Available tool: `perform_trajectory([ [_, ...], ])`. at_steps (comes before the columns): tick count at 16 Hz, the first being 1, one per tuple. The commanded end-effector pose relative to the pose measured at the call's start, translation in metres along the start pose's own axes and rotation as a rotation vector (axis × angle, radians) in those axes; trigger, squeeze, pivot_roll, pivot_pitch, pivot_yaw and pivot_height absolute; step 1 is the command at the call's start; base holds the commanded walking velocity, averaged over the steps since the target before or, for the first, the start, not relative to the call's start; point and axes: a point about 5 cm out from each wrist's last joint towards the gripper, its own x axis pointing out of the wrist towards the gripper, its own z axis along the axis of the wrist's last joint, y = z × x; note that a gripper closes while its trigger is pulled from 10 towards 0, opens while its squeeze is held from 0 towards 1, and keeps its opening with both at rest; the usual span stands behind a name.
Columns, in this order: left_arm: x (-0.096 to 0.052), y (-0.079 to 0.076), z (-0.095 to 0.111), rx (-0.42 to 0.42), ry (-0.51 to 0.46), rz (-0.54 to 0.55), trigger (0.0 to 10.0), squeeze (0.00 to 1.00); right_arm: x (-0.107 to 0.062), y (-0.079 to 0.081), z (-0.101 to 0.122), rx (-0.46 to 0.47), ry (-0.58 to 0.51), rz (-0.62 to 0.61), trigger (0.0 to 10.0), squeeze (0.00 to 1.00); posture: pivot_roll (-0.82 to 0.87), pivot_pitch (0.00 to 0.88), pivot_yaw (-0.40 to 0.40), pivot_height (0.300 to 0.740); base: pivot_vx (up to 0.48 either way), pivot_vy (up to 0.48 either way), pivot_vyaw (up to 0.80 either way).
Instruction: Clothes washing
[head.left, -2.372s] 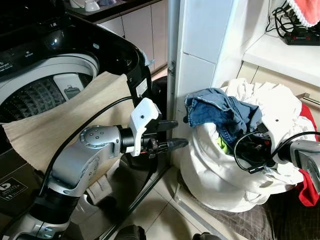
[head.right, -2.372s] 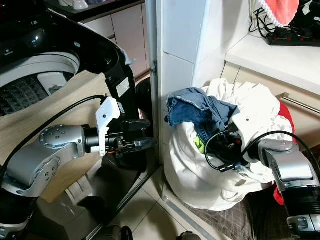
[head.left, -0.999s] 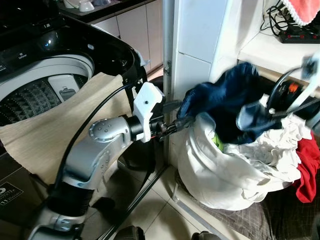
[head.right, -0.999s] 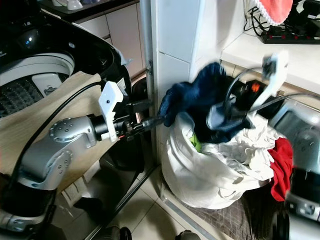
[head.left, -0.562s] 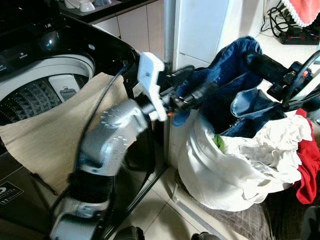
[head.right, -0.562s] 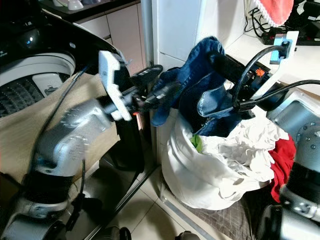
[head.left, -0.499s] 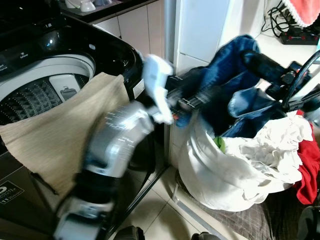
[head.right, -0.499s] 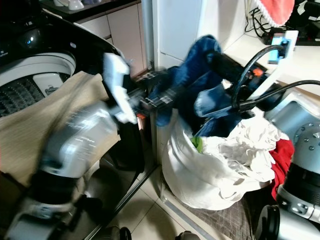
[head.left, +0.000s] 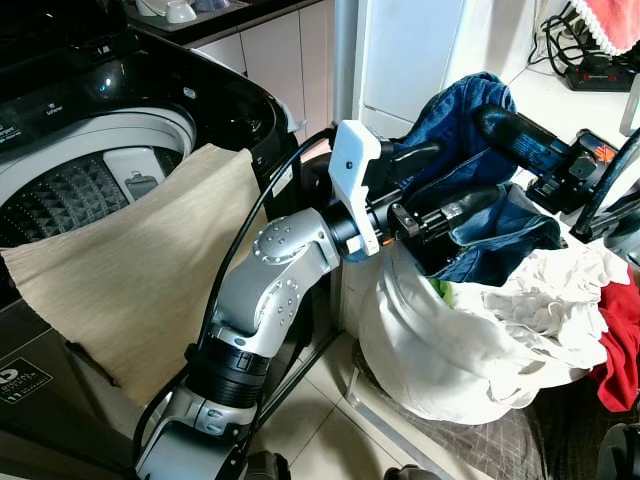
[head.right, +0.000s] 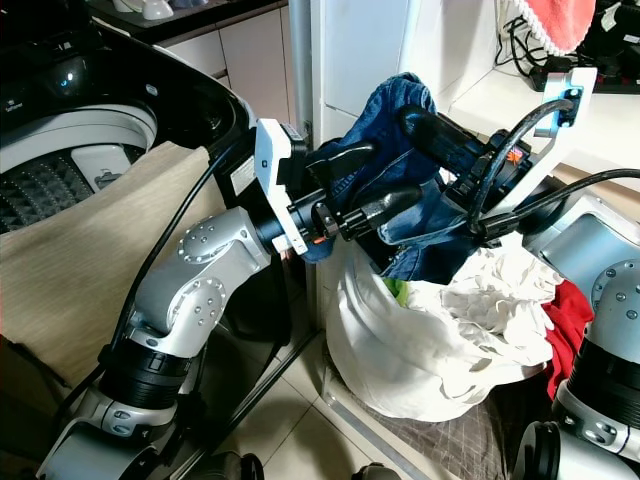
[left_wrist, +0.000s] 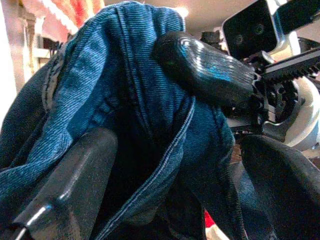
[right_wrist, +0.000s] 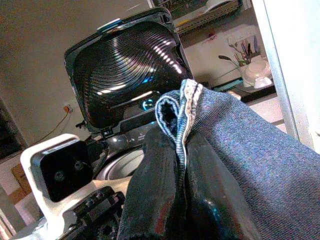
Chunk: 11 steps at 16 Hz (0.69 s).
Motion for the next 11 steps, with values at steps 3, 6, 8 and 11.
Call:
perform_trajectory([
  [3, -0.004, -0.008, -0.009, 0.044, 0.084, -0.112, 10.0, 0.0, 0.0, 0.005, 0.007, -0.027, -0.014, 0.015, 0.0, 0.0, -0.16, 0.026, 0.059, 0.74, 0.0, 0.0, 0.0],
  [6, -0.01, -0.005, -0.017, 0.1, 0.172, -0.103, 10.0, 0.0, 0.0, 0.005, 0.007, -0.028, -0.013, 0.01, 0.0, 0.0, -0.16, 0.028, 0.055, 0.74, 0.0, 0.0, 0.0],
  [8, -0.009, 0.007, -0.018, 0.168, 0.174, 0.001, 10.0, 0.0, 0.001, 0.006, 0.006, -0.025, -0.012, 0.015, 0.0, 0.0, -0.16, 0.031, 0.052, 0.74, 0.0, 0.0, 0.0],
  [11, -0.006, 0.008, -0.016, 0.148, 0.141, 0.022, 4.4, 0.0, 0.002, 0.006, 0.005, -0.025, -0.009, 0.016, 0.0, 0.0, -0.16, 0.031, 0.054, 0.74, 0.0, 0.0, 0.0],
])
